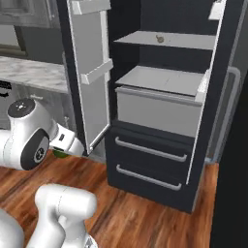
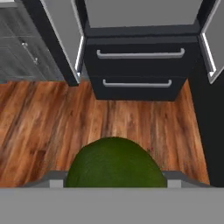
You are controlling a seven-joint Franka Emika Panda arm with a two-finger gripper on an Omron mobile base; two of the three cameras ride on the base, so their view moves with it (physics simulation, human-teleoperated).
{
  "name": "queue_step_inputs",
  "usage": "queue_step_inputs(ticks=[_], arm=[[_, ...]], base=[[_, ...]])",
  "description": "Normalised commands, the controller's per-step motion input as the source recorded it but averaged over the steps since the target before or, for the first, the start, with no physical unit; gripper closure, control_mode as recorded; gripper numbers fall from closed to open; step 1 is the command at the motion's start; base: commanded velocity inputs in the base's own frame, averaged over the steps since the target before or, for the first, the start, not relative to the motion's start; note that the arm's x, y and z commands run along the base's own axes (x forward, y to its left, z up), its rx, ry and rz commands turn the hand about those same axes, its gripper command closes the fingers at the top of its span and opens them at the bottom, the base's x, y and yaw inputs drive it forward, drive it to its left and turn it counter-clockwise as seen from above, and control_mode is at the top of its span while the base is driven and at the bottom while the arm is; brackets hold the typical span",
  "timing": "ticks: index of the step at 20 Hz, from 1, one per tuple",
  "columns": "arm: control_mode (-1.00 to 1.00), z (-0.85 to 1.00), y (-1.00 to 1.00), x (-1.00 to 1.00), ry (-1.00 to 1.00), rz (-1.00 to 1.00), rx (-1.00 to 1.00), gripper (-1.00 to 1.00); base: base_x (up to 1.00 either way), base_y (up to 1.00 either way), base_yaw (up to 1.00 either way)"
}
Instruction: Grab the lime and garlic from the fridge, place them in the blender, close the lid, and turn on the blender to create a marinade.
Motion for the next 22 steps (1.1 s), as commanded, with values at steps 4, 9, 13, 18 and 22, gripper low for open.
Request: queue_step_inputs(ticks=[4, 9, 13, 18, 22], arm=[[1.0, 0.0, 0.0, 0.0, 0.0, 0.0, 0.0, 1.0], [1.0, 0.0, 0.0, 0.0, 0.0, 0.0, 0.0, 1.0], [1.0, 0.0, 0.0, 0.0, 0.0, 0.0, 0.0, 1.0], [1.0, 0.0, 0.0, 0.0, 0.0, 0.0, 0.0, 1.0], [1.0, 0.0, 0.0, 0.0, 0.0, 0.0, 0.0, 1.0]], base=[[-0.47, 0.36, 0.65], [-0.17, 0.27, 0.79], [-0.01, 0.3, 0.85], [0.0, 0.34, 0.83], [0.08, 0.1, 0.73]])
